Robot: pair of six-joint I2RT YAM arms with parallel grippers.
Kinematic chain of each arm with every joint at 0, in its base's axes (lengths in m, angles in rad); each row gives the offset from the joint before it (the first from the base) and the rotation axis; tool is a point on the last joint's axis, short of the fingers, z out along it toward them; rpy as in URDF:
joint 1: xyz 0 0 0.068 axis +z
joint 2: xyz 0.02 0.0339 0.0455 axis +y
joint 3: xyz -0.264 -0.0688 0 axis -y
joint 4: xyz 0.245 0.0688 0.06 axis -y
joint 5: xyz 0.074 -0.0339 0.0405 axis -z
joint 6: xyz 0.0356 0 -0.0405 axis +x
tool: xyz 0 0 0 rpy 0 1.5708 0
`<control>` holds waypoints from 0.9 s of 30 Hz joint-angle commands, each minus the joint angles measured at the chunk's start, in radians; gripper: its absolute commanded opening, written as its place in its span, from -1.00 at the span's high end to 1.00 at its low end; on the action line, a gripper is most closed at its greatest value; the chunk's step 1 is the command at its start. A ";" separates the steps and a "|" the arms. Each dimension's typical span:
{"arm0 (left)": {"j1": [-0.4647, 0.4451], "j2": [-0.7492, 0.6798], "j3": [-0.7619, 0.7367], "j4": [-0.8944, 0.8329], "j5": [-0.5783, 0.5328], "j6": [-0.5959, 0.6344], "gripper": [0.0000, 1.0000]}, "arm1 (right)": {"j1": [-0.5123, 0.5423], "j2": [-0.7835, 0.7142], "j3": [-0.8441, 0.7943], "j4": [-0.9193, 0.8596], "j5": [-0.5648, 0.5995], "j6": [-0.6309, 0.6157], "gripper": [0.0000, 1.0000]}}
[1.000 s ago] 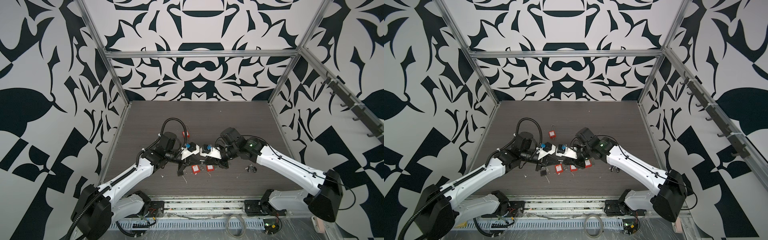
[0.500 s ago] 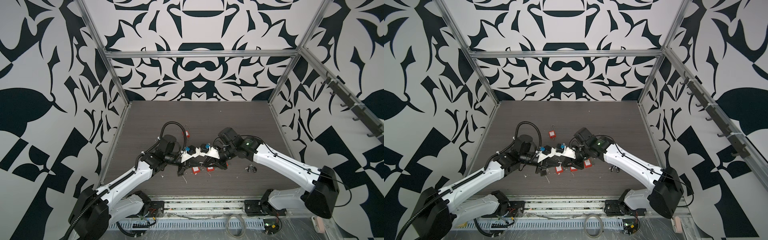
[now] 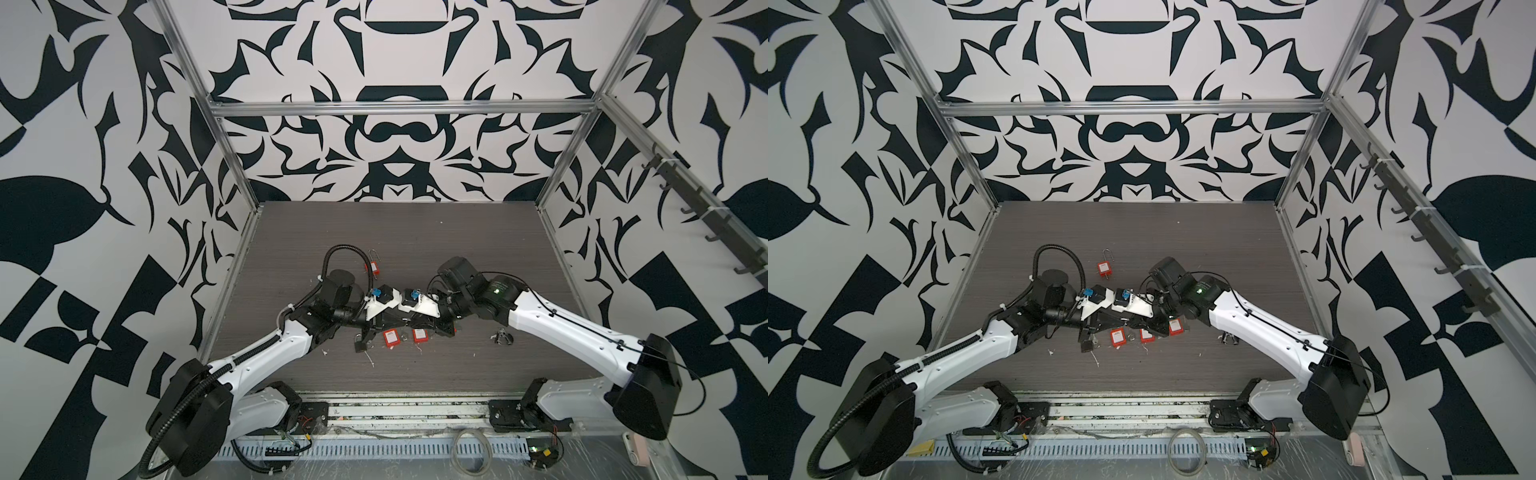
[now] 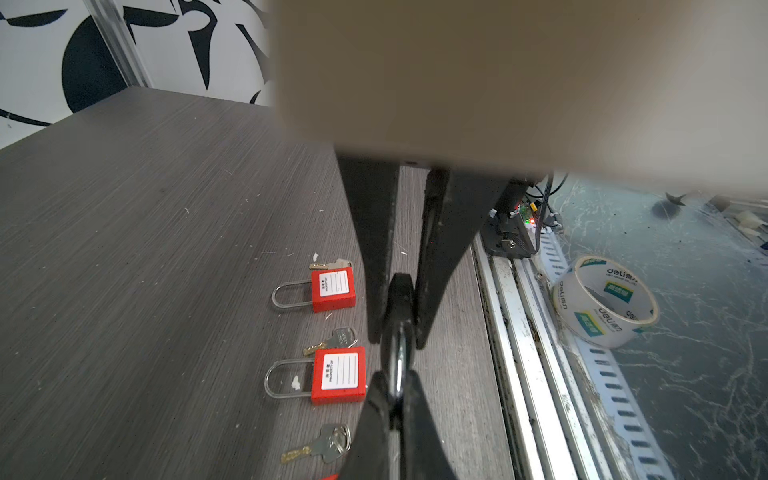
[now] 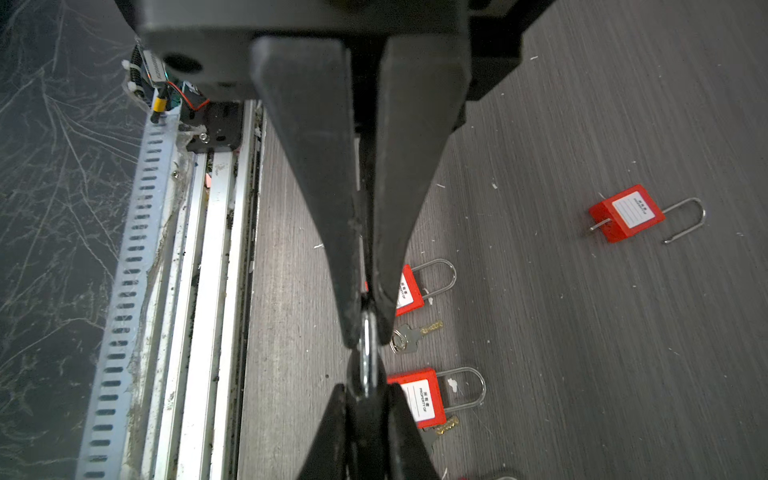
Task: Lock with the key
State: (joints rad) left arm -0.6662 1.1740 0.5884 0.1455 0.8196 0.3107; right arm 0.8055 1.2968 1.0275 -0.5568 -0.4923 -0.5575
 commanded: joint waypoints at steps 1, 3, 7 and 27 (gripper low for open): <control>-0.071 0.023 0.043 0.071 0.107 -0.060 1.00 | 0.073 -0.018 0.013 0.485 -0.056 -0.050 1.00; -0.072 0.029 0.048 0.069 0.114 -0.061 1.00 | 0.074 -0.030 0.006 0.488 -0.071 -0.054 1.00; -0.082 0.038 0.064 0.055 0.106 -0.028 1.00 | 0.073 -0.031 0.025 0.477 -0.162 -0.028 1.00; -0.052 -0.074 0.091 -0.096 0.025 0.081 1.00 | 0.030 -0.123 0.001 0.214 -0.153 -0.022 0.56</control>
State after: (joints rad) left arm -0.7193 1.1221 0.6289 0.0456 0.7994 0.3706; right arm 0.7982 1.2285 0.9890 -0.5686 -0.5762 -0.5495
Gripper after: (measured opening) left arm 0.076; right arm 0.187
